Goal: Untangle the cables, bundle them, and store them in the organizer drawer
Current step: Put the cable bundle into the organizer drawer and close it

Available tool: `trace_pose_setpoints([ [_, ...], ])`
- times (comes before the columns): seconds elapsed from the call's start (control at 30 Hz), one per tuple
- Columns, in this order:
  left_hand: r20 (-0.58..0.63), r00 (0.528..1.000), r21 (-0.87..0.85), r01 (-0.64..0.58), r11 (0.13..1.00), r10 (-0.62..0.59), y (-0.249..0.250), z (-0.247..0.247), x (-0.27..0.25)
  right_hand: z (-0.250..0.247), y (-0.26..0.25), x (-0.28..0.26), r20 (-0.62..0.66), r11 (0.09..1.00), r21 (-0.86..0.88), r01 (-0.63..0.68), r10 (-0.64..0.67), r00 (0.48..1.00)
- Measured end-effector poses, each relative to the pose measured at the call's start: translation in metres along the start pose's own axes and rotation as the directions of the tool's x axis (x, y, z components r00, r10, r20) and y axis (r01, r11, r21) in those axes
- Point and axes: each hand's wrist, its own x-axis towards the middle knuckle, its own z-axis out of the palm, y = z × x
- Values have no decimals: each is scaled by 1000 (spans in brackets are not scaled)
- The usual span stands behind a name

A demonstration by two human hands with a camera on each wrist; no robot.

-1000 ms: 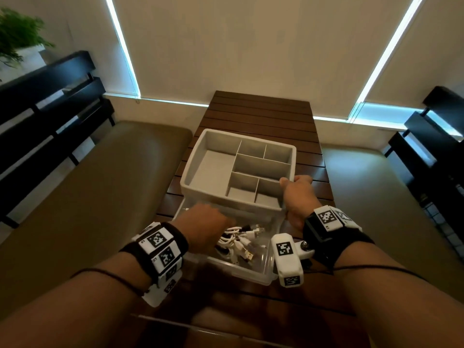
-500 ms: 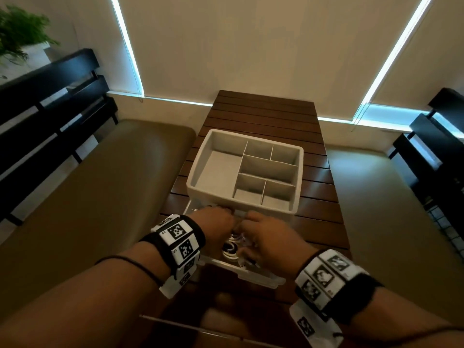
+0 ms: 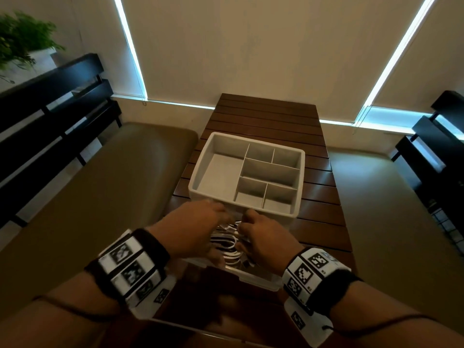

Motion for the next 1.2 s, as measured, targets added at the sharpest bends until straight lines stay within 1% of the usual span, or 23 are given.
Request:
trace_pose_setpoints([
  [0.07,-4,999,84,-36,996,36,6,15,-15,4,1,-2,-31,1000,28,-2,3,1000],
  [0.13,-15,996,200,-79,977,84,6,37,-25,6,2,-5,-22,999,54,4,-3,1000],
  [0.2,-122,984,256,-95,962,130,0,51,-26,6,4,-11,-28,994,110,18,-15,1000],
  [0.23,-170,974,260,-101,960,148,-1,53,-25,5,4,-16,-54,990,137,30,-23,998],
  [0.27,-198,967,243,-111,964,161,-2,54,-23,4,4,-23,-118,993,113,44,-31,993],
  [0.3,-232,958,218,-118,969,169,-2,53,-21,4,5,-29,-199,999,38,39,-31,980],
  [0.37,-226,962,177,-111,978,150,-2,53,-16,2,7,-37,-278,992,-103,-71,40,960],
  [0.43,-188,973,184,-101,978,136,-4,53,-12,0,11,-38,-213,974,-151,-170,136,968],
  [0.47,-173,976,195,-94,976,129,-3,52,-10,-2,14,-37,-149,967,-157,-200,177,973],
  [0.53,-149,981,200,-95,975,126,-1,45,-6,-6,17,-31,-27,959,-166,-231,229,973],
  [0.57,-142,981,202,-100,974,130,1,42,-2,-10,19,-29,-4,959,-164,-229,232,973],
  [0.7,-120,987,254,-74,964,107,0,30,10,-19,23,-23,45,971,-131,-198,206,978],
  [0.77,-130,988,262,-45,964,81,-2,26,18,-20,25,-20,60,977,-113,-183,191,980],
  [0.8,-137,989,244,-27,969,62,-2,24,21,-18,26,-19,44,979,-97,-178,183,982],
  [0.87,-172,985,161,7,987,22,2,26,29,-15,31,-18,-44,981,-45,-191,189,981],
  [0.9,-195,981,101,20,995,0,4,29,32,-14,33,-17,-91,979,-22,-203,200,976],
  [0.97,-289,957,7,1,1000,1,6,36,33,-11,37,-15,-158,977,4,-211,209,965],
  [1.0,-366,930,-16,-16,1000,9,4,39,31,-9,38,-14,-175,978,13,-208,207,962],
  [1.07,-498,867,18,-29,999,34,-6,52,30,-6,39,-12,-186,977,34,-209,212,959],
  [1.13,-533,843,70,-34,997,66,-10,62,30,-3,39,-10,-203,975,40,-220,223,953],
  [1.2,-501,864,97,-8,995,56,-11,62,33,-2,38,-7,-253,974,45,-224,228,940],
])
